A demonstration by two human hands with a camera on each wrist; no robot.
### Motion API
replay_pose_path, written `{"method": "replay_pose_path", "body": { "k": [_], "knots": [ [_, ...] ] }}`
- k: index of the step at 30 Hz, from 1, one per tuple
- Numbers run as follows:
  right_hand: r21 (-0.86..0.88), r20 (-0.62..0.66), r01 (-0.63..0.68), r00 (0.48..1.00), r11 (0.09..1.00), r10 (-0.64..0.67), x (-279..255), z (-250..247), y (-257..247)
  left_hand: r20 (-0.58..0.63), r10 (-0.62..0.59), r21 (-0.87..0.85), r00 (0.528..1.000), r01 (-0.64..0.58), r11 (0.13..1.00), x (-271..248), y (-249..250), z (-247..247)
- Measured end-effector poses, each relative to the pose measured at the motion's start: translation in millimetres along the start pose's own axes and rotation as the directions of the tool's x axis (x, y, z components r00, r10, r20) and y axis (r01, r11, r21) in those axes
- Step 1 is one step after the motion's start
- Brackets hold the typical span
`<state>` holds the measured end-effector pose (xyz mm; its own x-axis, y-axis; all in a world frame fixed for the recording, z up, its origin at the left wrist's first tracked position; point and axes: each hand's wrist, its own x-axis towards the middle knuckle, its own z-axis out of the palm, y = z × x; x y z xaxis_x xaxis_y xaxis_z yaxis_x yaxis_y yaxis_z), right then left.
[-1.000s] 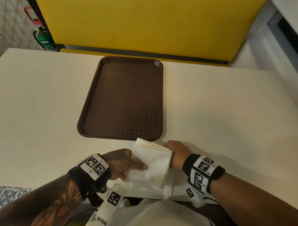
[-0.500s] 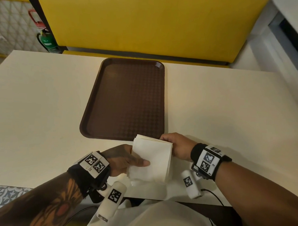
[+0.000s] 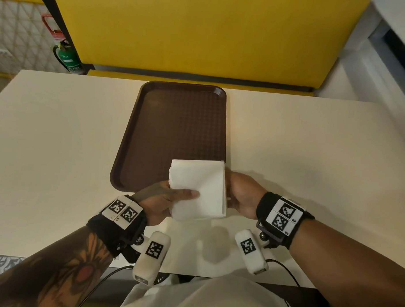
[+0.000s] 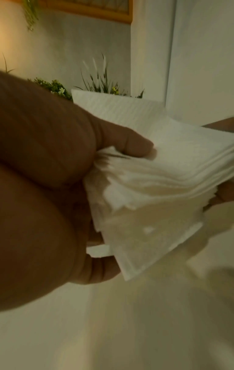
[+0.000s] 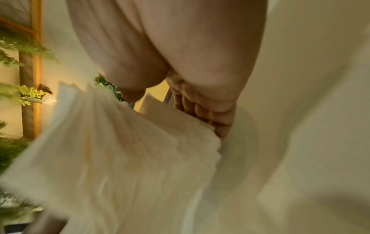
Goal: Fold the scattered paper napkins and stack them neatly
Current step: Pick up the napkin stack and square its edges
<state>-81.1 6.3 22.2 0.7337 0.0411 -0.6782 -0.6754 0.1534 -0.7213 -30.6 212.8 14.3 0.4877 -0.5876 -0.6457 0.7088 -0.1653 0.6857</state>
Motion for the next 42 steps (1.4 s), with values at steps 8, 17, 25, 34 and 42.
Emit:
{"method": "replay_pose_path", "body": {
  "k": [8, 17, 25, 34, 42],
  "knots": [
    [0.143, 0.186, 0.033, 0.981, 0.989, -0.06, -1.2, 22.9, -23.1, -0.112, 0.09, -0.051, 0.99, -0.096, 0.994, 11.9, 22.2, -2.6],
    [-0.013, 0.104, 0.107, 0.989, 0.994, -0.105, 10.7, 25.3, -33.6, -0.108, 0.123, 0.091, 0.986, -0.114, 0.989, 19.1, 37.7, -12.8],
    [-0.089, -0.046, 0.225, 0.972, 0.97, -0.229, 32.8, 21.8, -49.6, -0.146, 0.145, 0.119, 0.979, -0.128, 0.984, 34.6, 66.6, -24.4],
    [-0.024, -0.071, 0.099, 0.992, 0.995, -0.1, 45.6, 26.8, -57.7, -0.323, 0.036, 0.042, 0.946, -0.023, 0.999, 54.8, 71.6, -23.3],
    [-0.201, -0.187, 0.026, 0.98, 0.979, -0.064, 57.7, 13.2, -61.2, -0.372, 0.076, 0.238, 0.925, 0.016, 0.971, 67.6, 67.8, -53.2]
  ]
}}
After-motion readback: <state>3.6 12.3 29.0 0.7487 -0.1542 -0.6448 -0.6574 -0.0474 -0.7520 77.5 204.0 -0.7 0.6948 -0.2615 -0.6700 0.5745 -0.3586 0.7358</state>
